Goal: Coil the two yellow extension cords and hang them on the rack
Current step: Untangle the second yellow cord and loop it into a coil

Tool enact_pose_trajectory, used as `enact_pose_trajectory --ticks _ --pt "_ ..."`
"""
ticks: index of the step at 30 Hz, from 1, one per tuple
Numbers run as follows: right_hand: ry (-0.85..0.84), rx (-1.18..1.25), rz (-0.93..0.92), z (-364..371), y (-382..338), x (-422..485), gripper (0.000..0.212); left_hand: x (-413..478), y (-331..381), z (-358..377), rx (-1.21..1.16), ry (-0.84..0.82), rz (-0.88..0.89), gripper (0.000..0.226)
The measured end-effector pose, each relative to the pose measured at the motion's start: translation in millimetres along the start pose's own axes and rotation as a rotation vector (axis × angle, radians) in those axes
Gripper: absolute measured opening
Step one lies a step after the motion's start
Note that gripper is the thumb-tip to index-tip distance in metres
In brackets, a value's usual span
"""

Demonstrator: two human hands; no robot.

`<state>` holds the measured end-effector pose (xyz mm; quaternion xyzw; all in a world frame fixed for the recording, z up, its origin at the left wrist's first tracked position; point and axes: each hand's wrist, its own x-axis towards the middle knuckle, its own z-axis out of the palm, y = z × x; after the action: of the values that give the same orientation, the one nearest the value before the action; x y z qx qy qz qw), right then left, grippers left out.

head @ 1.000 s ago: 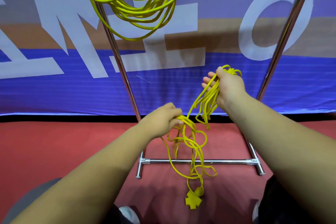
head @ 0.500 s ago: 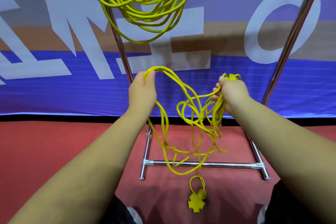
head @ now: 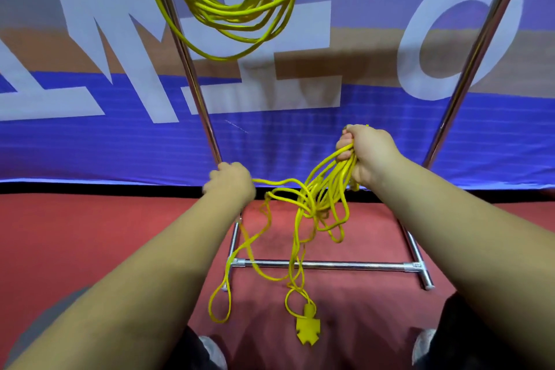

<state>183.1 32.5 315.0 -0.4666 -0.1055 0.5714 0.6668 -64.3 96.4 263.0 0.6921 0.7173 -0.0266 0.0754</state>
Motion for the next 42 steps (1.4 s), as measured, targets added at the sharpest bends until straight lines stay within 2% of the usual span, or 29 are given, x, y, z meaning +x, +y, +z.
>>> enact_pose_trajectory --ticks 2,3,5,6,8,10,14,16,18,21,23,26,28,30,32,35,37,39,42 --pt "-0.023 0.034 0.022 2.1 2.1 -2.1 0.024 -16.1 29.2 2.1 -0.193 -0.149 0.273 0.057" --pt "-0.032 0.045 0.028 3.3 3.2 -3.0 0.023 -25.3 43.0 2.5 -0.336 -0.292 0.37 0.061" --pt "-0.036 0.064 0.031 5.5 3.4 -4.4 0.026 -43.5 61.1 3.6 -0.497 -0.5 0.449 0.061" --pt "-0.031 0.071 0.027 6.2 2.5 -4.7 0.029 -48.4 64.9 7.6 -0.502 -0.508 0.484 0.054" --pt "-0.021 0.08 0.013 6.6 -0.1 -5.8 0.032 -49.5 66.0 20.3 -0.404 -0.384 0.585 0.036" --pt "-0.02 0.117 0.003 4.5 -3.6 -6.5 0.03 -43.0 63.0 31.2 -0.254 -0.273 0.634 0.03" --pt "-0.032 0.252 -0.009 -6.2 -16.2 -0.4 0.019 -31.2 48.0 47.8 0.146 -0.216 0.612 0.026" --pt "-0.045 0.303 -0.011 -11.0 -24.3 2.9 0.02 -29.9 36.0 56.5 0.438 -0.218 0.553 0.037" --pt "-0.064 0.318 -0.009 -13.6 -31.7 4.0 0.022 -23.4 27.2 63.1 0.496 -0.283 0.496 0.053" --pt "-0.096 0.299 0.004 -14.7 -37.0 3.4 0.026 -8.8 26.4 61.2 0.132 -0.36 0.476 0.089" --pt "-0.128 0.275 0.024 -14.2 -36.0 2.2 0.028 -11.0 35.1 51.7 -0.195 -0.413 0.535 0.099" --pt "-0.169 0.243 0.06 -10.4 -33.4 -1.5 0.029 -23.0 52.2 53.8 -0.473 -0.564 0.61 0.083" --pt "-0.187 0.224 0.081 -7.7 -32.9 -3.7 0.028 -28.1 58.5 66.5 -0.49 -0.672 0.633 0.061" --pt "-0.208 0.188 0.091 -7.3 -33.4 -4.2 0.025 -33.5 62.9 72.6 -0.461 -0.697 0.676 0.032" --pt "-0.227 0.131 0.089 -8.6 -34.1 -4.7 0.02 -35.4 65.4 70.2 -0.493 -0.663 0.684 0.011" --pt "-0.212 0.032 0.048 -12.6 -37.0 -5.7 0.013 -31.4 63.5 57.9 -0.496 -0.505 0.656 0.011" --pt "-0.202 -0.053 0.031 -16.0 -39.0 -5.6 0.014 -23.6 58.3 49.4 -0.252 -0.285 0.698 0.011" --pt "-0.19 -0.124 0.016 -19.1 -39.7 -5.6 0.018 -21.7 53.1 42.6 0.095 -0.049 0.768 0.024" --pt "-0.158 -0.186 -0.022 -22.2 -39.9 -6.5 0.023 -22.5 46.7 39.0 0.3 0.121 0.838 0.052"
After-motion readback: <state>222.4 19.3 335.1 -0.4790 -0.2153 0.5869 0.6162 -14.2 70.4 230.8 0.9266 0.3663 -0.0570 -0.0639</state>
